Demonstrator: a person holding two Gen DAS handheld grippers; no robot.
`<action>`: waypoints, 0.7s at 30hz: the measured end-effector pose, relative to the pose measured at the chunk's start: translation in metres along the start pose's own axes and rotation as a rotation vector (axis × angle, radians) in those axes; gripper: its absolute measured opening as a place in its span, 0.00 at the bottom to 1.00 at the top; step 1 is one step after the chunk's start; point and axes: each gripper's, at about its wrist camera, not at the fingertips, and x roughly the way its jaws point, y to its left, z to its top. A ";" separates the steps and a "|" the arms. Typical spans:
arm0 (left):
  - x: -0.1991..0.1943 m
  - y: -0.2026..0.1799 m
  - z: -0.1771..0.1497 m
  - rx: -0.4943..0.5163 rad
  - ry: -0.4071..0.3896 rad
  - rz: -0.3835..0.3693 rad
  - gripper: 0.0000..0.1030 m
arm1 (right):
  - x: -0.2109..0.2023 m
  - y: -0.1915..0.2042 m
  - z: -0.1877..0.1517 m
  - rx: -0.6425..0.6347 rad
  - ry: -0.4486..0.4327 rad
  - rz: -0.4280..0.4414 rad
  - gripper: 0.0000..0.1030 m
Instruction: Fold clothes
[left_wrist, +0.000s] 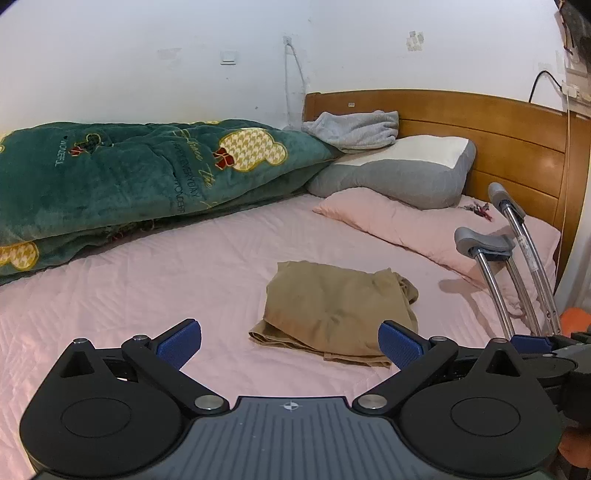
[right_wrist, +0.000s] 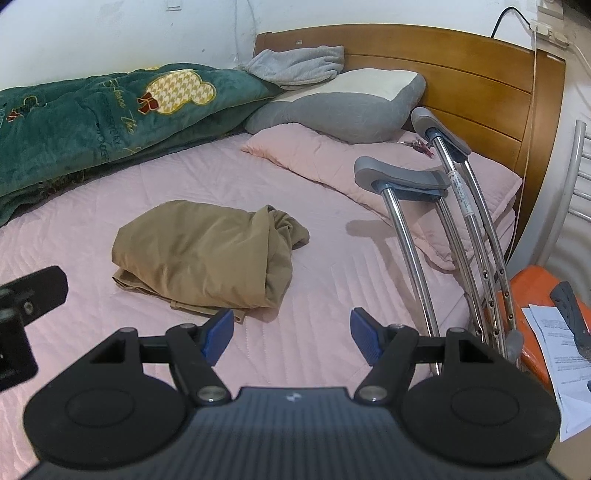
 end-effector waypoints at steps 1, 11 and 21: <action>0.000 0.000 0.000 0.001 0.000 -0.001 1.00 | 0.000 0.000 0.000 -0.002 0.001 0.000 0.68; 0.005 0.005 0.003 0.010 0.033 0.028 1.00 | 0.002 0.002 0.001 -0.020 0.005 0.003 0.68; 0.010 0.002 0.004 0.009 0.058 0.027 1.00 | 0.005 0.005 -0.001 -0.034 0.012 0.003 0.68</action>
